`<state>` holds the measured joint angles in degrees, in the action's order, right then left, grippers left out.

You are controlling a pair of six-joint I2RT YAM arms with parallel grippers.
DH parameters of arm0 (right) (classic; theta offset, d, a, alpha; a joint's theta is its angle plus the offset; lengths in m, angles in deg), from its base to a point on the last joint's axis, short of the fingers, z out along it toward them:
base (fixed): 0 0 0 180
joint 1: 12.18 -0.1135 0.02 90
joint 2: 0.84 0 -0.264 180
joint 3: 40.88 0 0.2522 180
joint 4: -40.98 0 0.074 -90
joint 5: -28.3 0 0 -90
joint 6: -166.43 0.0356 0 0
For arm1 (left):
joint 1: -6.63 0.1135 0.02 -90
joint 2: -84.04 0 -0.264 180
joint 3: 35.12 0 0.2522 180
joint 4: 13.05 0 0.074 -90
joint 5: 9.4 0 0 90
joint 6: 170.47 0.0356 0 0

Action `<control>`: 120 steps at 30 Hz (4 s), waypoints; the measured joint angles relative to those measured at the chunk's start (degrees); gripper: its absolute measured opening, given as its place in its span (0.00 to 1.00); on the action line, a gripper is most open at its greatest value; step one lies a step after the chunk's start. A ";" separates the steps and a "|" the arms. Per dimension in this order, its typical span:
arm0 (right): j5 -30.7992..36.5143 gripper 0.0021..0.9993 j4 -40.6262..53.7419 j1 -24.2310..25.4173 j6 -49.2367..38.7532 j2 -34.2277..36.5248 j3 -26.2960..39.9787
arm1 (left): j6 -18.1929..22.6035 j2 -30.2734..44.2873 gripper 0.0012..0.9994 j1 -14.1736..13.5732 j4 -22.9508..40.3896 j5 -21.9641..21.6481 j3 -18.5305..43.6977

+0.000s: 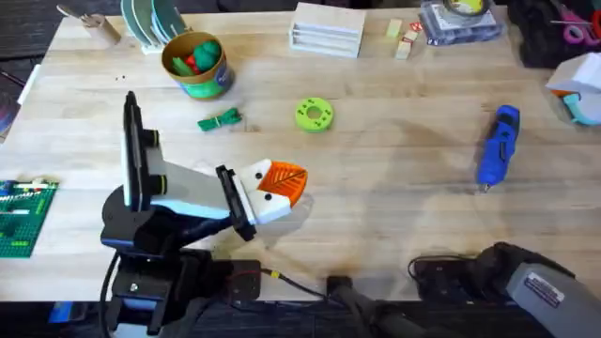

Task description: Pick up the gripper from the table and insert it into the empty holder that is missing its gripper. Then pick up a screw, insert it into the mounting hole, and use the screwdriver to tighten it. Finally, clean up the table by picking up the vegetable and placing it into the bucket.

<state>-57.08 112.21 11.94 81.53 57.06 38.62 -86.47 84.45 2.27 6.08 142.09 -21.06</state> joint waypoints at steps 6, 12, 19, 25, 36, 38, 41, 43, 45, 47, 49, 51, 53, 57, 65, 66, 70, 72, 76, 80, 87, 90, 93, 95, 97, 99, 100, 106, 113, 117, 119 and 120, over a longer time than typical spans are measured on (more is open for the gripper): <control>0.04 0.96 -1.59 1.95 -3.19 6.42 -0.03 | 0.01 0.01 0.00 0.00 0.00 0.01 0.00; 0.02 0.96 -5.03 1.95 -4.96 12.56 -0.05 | 0.01 -0.01 0.00 0.00 0.00 0.00 0.00; -0.47 0.96 -8.65 1.95 -10.05 23.54 -0.05 | 0.01 -0.01 0.00 0.00 0.00 0.00 0.00; -1.07 0.96 -11.19 1.95 -10.96 31.54 -0.05 | 0.01 -0.01 0.00 0.00 0.00 0.00 0.00; -5.00 0.96 -13.08 1.95 -11.16 41.51 -0.07 | 0.01 0.02 0.00 0.00 0.00 0.00 0.00; -5.18 0.96 -13.20 1.95 -11.16 42.49 -0.07 | 0.01 -0.01 0.00 0.00 0.00 0.00 0.00; -4.90 0.95 -13.38 1.96 -11.26 42.83 -0.07 | 0.01 0.00 0.00 0.00 0.00 0.00 0.00; -4.81 0.93 -13.57 1.99 -11.55 42.83 -0.07 | 0.01 -0.01 0.00 0.00 0.00 0.00 0.00; -4.67 0.90 -13.85 1.99 -11.59 42.83 -0.07 | 0.01 -0.01 0.00 0.00 0.00 0.00 0.00; -4.54 0.86 -13.99 2.06 -11.64 42.83 -0.07 | 0.01 -0.01 0.00 0.00 0.00 0.00 0.00; -4.39 0.81 -14.09 2.10 -11.79 42.83 -0.07 | 0.01 0.02 0.00 0.00 0.00 0.00 0.00; -4.29 0.80 -14.36 2.17 -11.77 42.83 -0.07 | 0.01 0.00 0.00 0.00 0.00 0.00 0.00; -4.31 0.79 -14.59 2.19 -11.77 42.83 -0.07 | 0.01 -0.01 0.00 0.00 0.00 0.00 0.00; -4.33 0.73 -14.95 2.21 -11.81 42.83 -0.07 | 0.01 0.00 0.00 0.00 0.00 0.00 0.00; -4.27 0.36 -15.43 2.32 -12.59 42.83 -0.07 | 0.01 -0.01 0.00 0.00 0.00 0.00 0.00; -4.28 0.27 -15.45 2.32 -12.64 42.85 -0.07 | 0.01 -0.01 0.00 0.00 0.00 0.00 0.00; -4.75 0.02 -15.56 2.30 -12.58 43.11 -0.07 | 0.01 -0.01 0.00 0.00 0.00 0.00 0.00; -4.76 0.03 -15.53 2.30 -12.62 43.10 -0.07 | 0.01 -0.01 0.00 0.00 0.00 0.00 0.00; -4.76 0.03 -15.49 2.30 -12.62 43.11 -0.05 | 0.01 -0.01 0.00 0.00 0.00 0.00 0.00; -4.94 0.03 -14.02 2.30 -12.62 43.09 0.69 | 0.01 -0.01 0.00 0.00 0.00 0.00 0.00; -4.96 0.03 -10.25 2.28 -11.06 43.09 5.28 | 0.01 -0.01 0.00 0.00 0.00 0.01 0.00; -4.96 0.03 -10.00 2.28 -9.96 42.72 7.42 | 0.01 0.01 0.00 0.00 0.00 0.00 0.00; -4.94 0.03 -10.97 2.26 -9.43 40.01 8.04 | 0.01 -0.01 0.00 0.00 0.00 -0.02 0.00; -4.96 0.03 -12.29 2.26 -9.34 36.67 8.04 | 0.01 0.01 0.00 0.00 0.00 -0.02 0.00; -4.94 0.03 -14.08 2.26 -9.34 32.65 8.04 | 0.01 -0.01 0.00 0.00 0.00 -0.02 0.00; -4.94 0.03 -15.64 2.26 -9.34 28.13 8.06 | 0.01 -0.01 0.00 0.00 0.00 -0.02 0.00; -4.96 0.03 -16.15 2.26 -9.32 25.56 8.13 | 0.01 -0.01 0.00 0.00 0.00 -0.02 0.00; -4.92 0.03 -18.03 0.72 -9.39 11.55 8.15 | 0.01 -0.01 0.00 0.00 0.00 -0.03 0.00; -4.98 0.03 -22.17 -9.20 -9.39 -2.02 3.48 | -0.01 -0.01 0.00 0.00 -0.02 -0.10 0.00; -5.18 0.03 -28.41 -18.37 -9.39 -9.14 -3.69 | 0.01 -0.01 0.00 0.00 -0.02 -0.22 0.00; -5.21 0.03 -33.18 -23.34 -9.34 -12.46 -7.43 | 0.01 -0.01 0.00 0.00 -0.02 -0.22 0.00; -5.40 0.03 -35.64 -25.80 -9.23 -13.94 -9.03 | 0.01 0.01 0.00 0.00 -0.02 -0.22 0.00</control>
<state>-62.48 76.57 -13.86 72.30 43.12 29.59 -86.47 84.46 2.27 6.06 141.87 -21.06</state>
